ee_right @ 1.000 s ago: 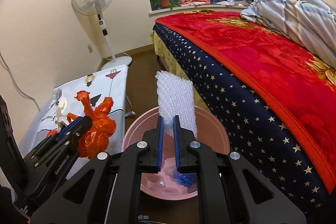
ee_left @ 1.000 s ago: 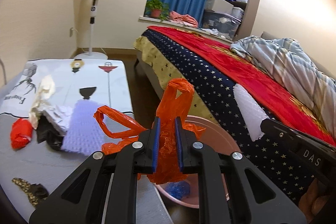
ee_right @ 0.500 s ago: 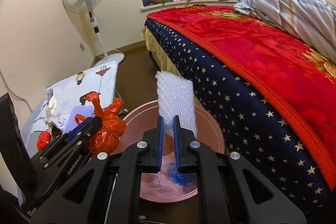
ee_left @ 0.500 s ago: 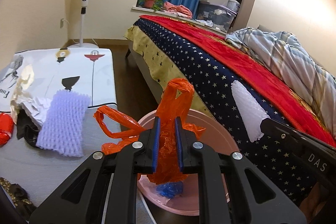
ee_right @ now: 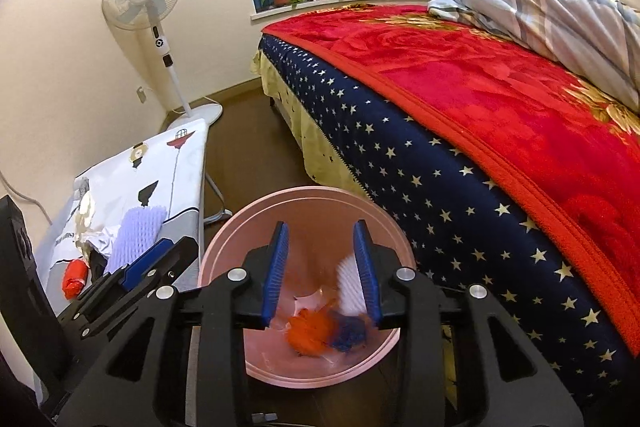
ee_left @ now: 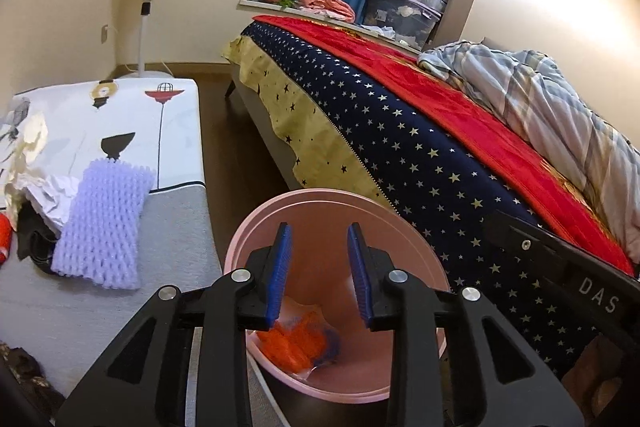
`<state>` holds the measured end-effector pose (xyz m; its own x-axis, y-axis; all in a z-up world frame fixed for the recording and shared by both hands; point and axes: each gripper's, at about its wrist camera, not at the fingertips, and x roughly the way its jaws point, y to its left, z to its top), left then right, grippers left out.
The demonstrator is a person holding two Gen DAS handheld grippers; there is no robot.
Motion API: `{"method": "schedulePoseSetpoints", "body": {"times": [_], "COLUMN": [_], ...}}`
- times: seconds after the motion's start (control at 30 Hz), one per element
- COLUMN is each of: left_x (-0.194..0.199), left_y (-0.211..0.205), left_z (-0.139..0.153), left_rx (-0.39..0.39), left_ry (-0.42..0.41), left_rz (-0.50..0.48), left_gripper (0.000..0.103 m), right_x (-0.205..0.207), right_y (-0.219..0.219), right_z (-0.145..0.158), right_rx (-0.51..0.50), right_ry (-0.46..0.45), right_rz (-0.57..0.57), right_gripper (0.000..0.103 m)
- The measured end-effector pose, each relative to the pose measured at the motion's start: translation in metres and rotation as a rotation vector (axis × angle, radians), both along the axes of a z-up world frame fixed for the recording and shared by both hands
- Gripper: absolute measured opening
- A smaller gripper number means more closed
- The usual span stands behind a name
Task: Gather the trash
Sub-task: 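Open both tools to drop the items into the pink bin, then close left tool on dark patterned bag while right tool approaches purple foam net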
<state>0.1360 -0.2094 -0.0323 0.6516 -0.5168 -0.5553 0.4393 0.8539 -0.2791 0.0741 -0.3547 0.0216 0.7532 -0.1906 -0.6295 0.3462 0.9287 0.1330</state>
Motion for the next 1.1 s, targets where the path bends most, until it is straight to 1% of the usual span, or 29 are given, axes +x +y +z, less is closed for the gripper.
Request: {"method": "schedulePoseSetpoints", "body": {"times": [0.23,0.53,0.7,0.77,0.8,0.83,0.97,1.1], "left_x": [-0.009,-0.027,-0.039,-0.043,-0.045,-0.045,-0.046,-0.048], "left_y": [0.017,0.066,0.098,0.113,0.12,0.129,0.161,0.179], "left_z": [0.008,0.018,0.019,0.017,0.016,0.015,0.002,-0.012], "left_rx": [0.025,0.049,0.085,0.107,0.115,0.12,0.142,0.172], "left_ry": [-0.025,-0.053,-0.061,-0.061,-0.06,-0.055,0.001,0.058], "left_rz": [0.034,0.142,0.222,0.268,0.286,0.314,0.41,0.468], "left_gripper": [0.029,0.029,0.029,0.033,0.042,0.046,0.046,0.048], "right_x": [-0.003,-0.007,-0.008,-0.009,-0.009,-0.009,-0.008,-0.006], "right_y": [0.014,0.035,0.046,0.051,0.054,0.057,0.068,0.08], "right_z": [0.003,0.009,0.012,0.012,0.012,0.012,0.013,0.012], "right_rx": [-0.007,-0.013,-0.002,0.005,0.007,0.011,0.026,0.038], "right_ry": [-0.025,-0.062,-0.077,-0.083,-0.084,-0.085,-0.091,-0.09], "right_rz": [0.039,0.098,0.119,0.131,0.135,0.141,0.166,0.191], "right_gripper": [0.035,0.035,0.035,0.035,0.035,0.035,0.035,0.035]}}
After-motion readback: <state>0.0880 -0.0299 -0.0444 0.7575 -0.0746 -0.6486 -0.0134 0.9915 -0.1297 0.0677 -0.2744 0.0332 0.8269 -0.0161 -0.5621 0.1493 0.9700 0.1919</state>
